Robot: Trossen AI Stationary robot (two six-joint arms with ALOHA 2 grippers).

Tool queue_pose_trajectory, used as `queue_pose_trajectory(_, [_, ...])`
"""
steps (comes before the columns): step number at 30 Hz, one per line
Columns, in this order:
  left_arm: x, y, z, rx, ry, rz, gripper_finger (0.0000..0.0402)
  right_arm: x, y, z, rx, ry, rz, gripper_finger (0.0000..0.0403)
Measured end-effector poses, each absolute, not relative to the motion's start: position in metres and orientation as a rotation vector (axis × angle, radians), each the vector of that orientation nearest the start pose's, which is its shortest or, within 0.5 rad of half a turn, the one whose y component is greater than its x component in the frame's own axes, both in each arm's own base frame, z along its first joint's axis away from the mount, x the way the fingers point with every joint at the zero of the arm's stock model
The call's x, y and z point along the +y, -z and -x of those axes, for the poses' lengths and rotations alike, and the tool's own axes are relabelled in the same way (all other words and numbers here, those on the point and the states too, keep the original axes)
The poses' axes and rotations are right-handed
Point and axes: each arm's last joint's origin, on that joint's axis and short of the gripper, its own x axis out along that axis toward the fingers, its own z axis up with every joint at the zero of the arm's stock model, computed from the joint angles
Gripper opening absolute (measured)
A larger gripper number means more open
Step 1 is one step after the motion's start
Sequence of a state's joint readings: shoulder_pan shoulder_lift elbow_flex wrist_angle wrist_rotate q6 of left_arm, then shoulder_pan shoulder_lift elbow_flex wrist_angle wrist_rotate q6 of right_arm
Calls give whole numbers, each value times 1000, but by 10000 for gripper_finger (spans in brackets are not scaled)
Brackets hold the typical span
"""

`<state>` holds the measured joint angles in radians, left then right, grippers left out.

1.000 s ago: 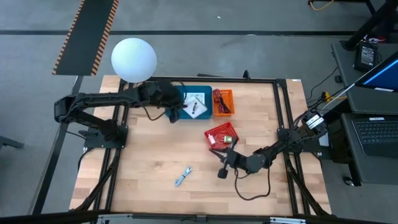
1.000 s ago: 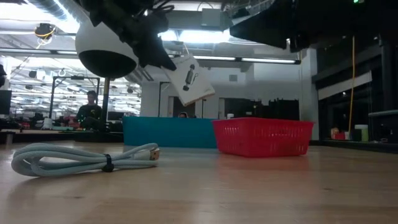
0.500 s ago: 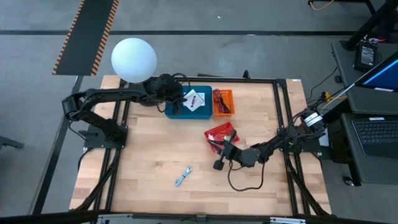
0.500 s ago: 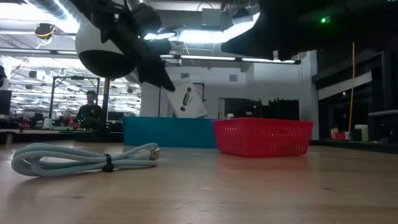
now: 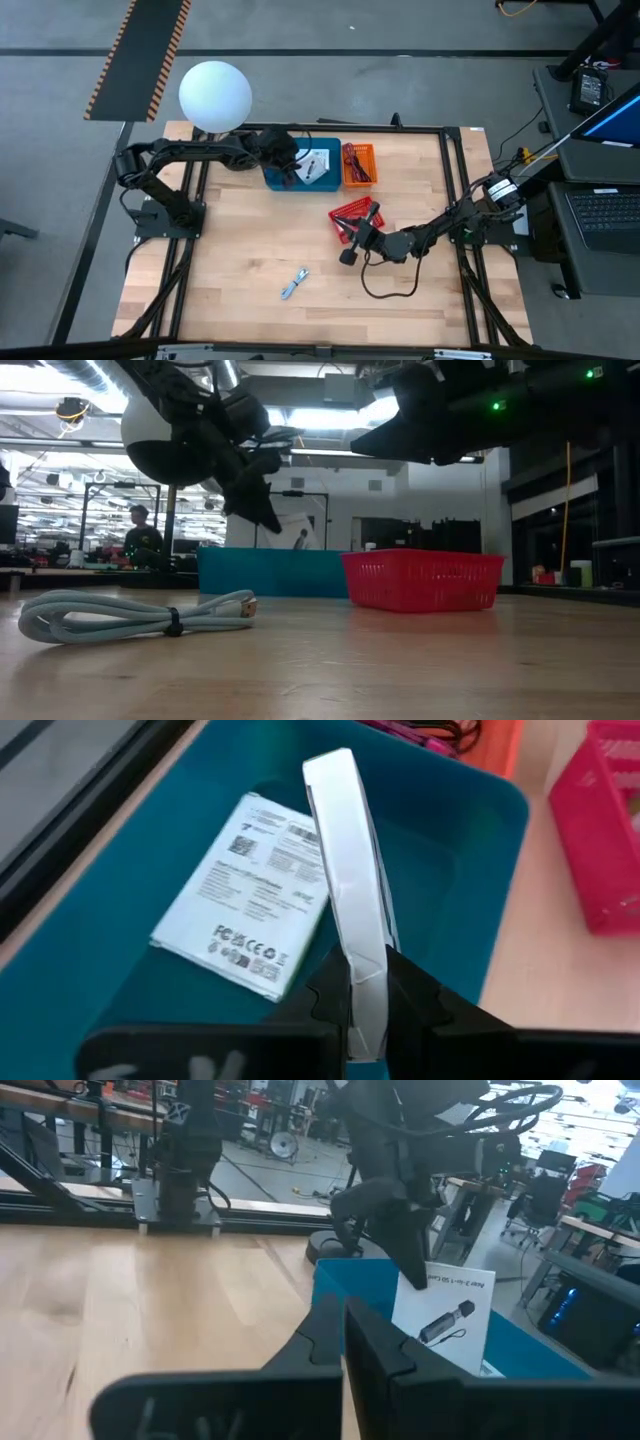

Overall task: Pick and place items into bin
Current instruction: Put the card reader box into the blue bin, then put the light blue charger cable into the orange bin

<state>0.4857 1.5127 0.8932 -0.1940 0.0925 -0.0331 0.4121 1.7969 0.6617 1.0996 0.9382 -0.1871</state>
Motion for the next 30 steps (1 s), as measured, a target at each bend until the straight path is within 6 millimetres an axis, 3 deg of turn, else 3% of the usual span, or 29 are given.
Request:
queue_pose_trajectory(20, [143, -203, -265, 828, -581, 244, 149, 107, -161, -304, 78, 524, 203, 0])
queue_pose_trajectory(30, [131, -240, -243, 765, -607, 187, 149, 107, -160, -304, 82, 524, 207, 0])
